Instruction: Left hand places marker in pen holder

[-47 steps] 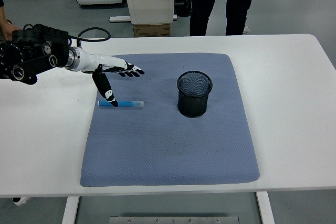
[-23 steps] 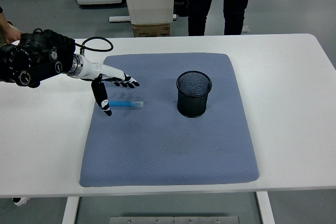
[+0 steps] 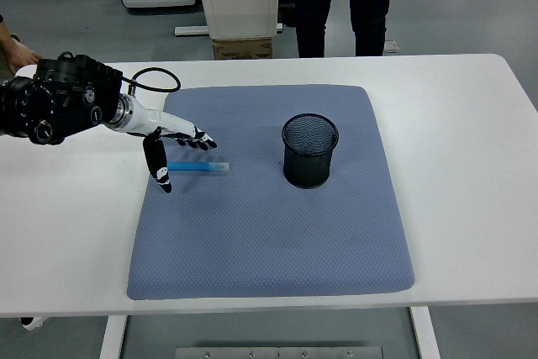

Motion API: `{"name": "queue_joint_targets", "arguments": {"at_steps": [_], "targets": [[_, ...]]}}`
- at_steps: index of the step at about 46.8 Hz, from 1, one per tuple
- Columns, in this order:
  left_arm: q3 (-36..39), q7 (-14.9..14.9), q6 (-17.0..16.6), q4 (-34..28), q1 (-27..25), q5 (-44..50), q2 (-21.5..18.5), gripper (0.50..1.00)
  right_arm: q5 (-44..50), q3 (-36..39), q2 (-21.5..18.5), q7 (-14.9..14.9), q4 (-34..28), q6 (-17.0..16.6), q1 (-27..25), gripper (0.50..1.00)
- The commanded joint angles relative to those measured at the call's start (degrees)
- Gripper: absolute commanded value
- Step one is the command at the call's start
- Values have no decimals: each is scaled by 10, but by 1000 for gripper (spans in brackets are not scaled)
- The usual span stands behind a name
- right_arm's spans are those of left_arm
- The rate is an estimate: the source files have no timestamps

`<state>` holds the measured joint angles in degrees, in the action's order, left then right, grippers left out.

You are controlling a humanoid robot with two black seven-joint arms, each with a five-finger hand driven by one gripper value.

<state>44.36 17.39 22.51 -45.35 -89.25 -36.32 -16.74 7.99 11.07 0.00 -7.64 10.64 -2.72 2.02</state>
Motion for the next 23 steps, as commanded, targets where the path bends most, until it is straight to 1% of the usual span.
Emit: {"name": "queue_joint_targets", "arguments": {"at_steps": [1,23], "targets": [[0,0,0,0,0,-5,0,1000,0,0,0,0,0,0,0,1000],[-1,2,-1,0,-1,-6,8,997,0,0,0,0,0,0,0,1000]]}}
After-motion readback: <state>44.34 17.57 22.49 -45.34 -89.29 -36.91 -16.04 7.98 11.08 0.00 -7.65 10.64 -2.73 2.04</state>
